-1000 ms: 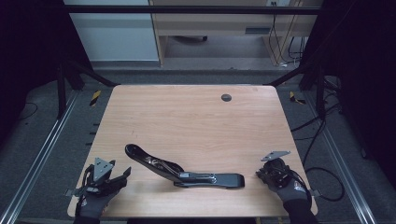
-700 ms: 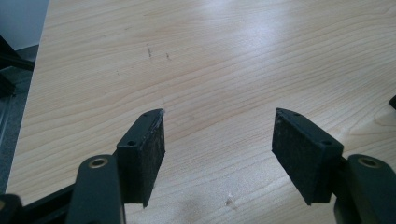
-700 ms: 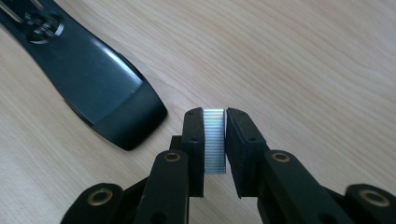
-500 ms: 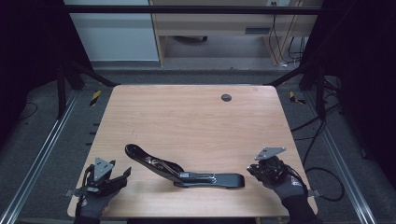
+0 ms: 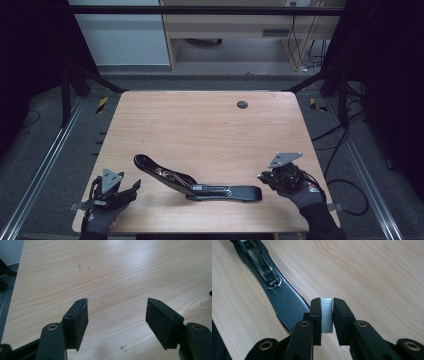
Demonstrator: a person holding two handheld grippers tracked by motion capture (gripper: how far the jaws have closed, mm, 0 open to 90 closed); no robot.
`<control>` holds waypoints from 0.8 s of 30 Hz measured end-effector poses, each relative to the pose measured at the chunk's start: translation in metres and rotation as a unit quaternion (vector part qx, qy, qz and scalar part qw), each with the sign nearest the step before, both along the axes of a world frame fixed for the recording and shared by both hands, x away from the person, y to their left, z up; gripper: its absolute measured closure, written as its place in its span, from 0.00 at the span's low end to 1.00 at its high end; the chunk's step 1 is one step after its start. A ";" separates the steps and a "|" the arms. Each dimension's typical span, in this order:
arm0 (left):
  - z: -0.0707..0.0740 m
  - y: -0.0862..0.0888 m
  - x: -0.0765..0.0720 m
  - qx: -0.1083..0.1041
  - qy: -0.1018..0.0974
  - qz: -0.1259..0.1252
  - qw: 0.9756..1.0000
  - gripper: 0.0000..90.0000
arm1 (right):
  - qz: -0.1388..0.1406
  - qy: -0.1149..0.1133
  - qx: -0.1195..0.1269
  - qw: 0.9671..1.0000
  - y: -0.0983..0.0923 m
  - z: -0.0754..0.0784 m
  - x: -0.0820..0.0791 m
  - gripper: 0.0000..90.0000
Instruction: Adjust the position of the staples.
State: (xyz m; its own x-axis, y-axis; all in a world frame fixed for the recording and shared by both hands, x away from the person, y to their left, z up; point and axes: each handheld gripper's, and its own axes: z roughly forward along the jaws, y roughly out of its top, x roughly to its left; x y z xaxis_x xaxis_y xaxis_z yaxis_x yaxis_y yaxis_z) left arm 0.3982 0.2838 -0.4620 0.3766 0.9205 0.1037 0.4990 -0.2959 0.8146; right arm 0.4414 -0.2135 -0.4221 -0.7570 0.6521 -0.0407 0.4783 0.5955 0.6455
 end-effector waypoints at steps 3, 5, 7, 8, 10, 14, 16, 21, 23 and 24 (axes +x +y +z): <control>0.000 0.000 0.000 0.001 0.001 0.000 1.000 0.38 | 0.017 -0.008 0.005 1.000 0.005 0.006 0.003 0.87; 0.000 0.000 0.000 0.000 0.001 0.000 1.000 0.38 | 0.027 -0.010 0.011 1.000 0.009 0.009 0.005 0.87; -0.001 0.000 0.000 0.001 0.002 -0.001 1.000 0.38 | 0.037 -0.012 0.015 0.999 0.012 0.013 0.007 0.87; 0.000 0.000 0.000 0.001 0.002 -0.002 1.000 0.38 | 0.042 -0.012 0.018 0.999 0.014 0.015 0.008 0.87; 0.000 -0.001 0.000 0.000 0.001 -0.001 1.000 0.38 | 0.054 -0.011 0.020 0.998 0.017 0.019 0.010 0.87; 0.000 0.000 0.000 0.000 0.000 -0.001 1.000 0.38 | 0.071 -0.002 0.020 0.997 0.023 0.024 0.015 0.87; 0.000 0.000 0.000 -0.001 0.001 -0.001 1.000 0.38 | 0.079 0.003 0.022 0.997 0.025 0.027 0.018 0.87; -0.001 -0.001 0.001 0.001 0.003 -0.003 1.000 0.38 | 0.102 0.008 0.023 0.994 0.033 0.033 0.021 0.87; -0.001 -0.001 0.001 0.001 0.003 -0.003 1.000 0.38 | 0.114 0.007 0.024 0.993 0.036 0.034 0.022 0.87; -0.001 -0.001 0.001 0.001 0.003 -0.003 1.000 0.38 | 0.124 0.009 0.023 0.992 0.040 0.035 0.022 0.87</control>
State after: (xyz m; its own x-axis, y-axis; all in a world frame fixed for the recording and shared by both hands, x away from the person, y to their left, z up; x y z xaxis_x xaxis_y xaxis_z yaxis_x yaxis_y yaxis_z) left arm 0.3990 0.2830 -0.4626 0.3818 0.9184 0.1036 0.5016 -0.3000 0.8114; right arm 0.4632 -0.1738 -0.3874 -0.8947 0.4467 0.0003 0.3327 0.6657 0.6679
